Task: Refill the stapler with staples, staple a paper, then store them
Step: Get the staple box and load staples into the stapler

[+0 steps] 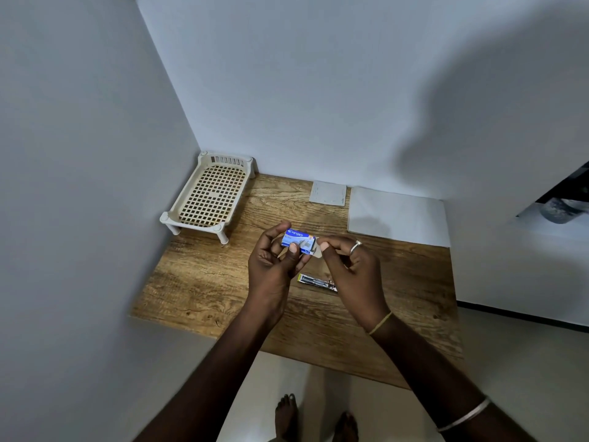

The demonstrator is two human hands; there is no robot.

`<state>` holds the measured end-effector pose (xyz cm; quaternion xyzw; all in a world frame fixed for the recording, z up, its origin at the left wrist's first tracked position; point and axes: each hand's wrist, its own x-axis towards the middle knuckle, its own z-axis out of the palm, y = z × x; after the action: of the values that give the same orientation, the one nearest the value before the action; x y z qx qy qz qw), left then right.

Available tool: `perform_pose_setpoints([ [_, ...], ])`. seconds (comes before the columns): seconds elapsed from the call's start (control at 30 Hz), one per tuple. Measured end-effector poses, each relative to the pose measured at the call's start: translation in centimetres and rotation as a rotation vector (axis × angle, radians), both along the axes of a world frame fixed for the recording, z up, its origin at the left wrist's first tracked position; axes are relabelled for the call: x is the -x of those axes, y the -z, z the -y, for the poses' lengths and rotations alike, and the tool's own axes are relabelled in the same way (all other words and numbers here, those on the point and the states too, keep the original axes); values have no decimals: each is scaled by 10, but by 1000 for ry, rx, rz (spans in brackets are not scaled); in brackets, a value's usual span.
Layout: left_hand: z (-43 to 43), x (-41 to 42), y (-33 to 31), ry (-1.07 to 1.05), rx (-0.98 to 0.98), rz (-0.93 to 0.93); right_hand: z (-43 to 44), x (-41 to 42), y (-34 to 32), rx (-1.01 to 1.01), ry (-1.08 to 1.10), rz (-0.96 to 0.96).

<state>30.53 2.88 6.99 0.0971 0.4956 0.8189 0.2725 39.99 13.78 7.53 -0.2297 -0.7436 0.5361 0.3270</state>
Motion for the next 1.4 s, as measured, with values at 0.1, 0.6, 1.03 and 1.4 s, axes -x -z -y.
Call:
perform_pose_setpoints([
  [0.1,1,0,1,4,10,-10,-4,0,-2,16,-29,30],
  [0.6,12,4,1,7,68,-121,-3,6,2,191,-61,36],
  [1.03,12,11,4,-7,92,-161,8,12,6,544,-23,-75],
  [1.4,9,14,11,-3,41,17,-4,8,2,329,-103,131],
])
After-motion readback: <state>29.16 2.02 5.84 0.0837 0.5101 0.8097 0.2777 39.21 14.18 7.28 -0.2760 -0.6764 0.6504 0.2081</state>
